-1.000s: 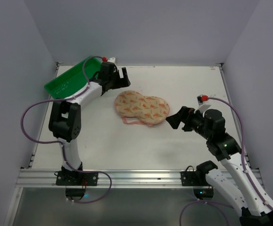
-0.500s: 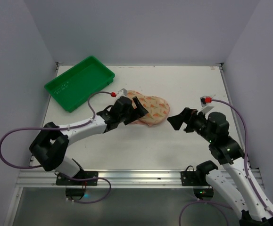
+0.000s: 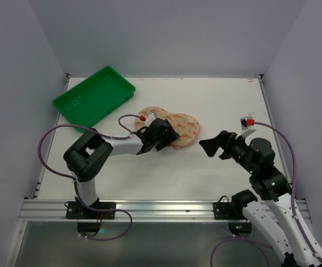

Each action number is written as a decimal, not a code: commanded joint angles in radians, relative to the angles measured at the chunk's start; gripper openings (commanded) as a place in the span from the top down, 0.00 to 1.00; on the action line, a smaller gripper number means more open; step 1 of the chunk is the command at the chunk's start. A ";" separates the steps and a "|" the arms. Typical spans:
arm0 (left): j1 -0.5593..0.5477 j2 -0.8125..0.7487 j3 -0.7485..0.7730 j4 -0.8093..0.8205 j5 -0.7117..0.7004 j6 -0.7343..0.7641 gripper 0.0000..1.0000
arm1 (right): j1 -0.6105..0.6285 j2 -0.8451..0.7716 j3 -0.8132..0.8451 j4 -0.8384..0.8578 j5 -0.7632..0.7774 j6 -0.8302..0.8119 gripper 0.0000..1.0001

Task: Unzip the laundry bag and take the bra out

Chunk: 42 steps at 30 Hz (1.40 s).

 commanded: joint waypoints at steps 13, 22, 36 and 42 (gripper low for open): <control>-0.005 -0.005 0.034 0.085 0.073 0.399 1.00 | -0.004 -0.005 -0.021 0.006 -0.007 0.005 0.01; -0.001 -0.091 0.038 -0.215 0.367 1.015 1.00 | -0.006 0.014 -0.036 0.028 -0.006 -0.007 0.02; 0.243 -0.103 0.204 -0.590 -0.059 1.340 0.14 | -0.006 0.050 -0.031 0.037 -0.052 -0.017 0.01; 0.253 -0.205 0.254 -0.551 -0.034 1.095 0.03 | -0.004 0.093 -0.047 0.077 -0.087 -0.012 0.01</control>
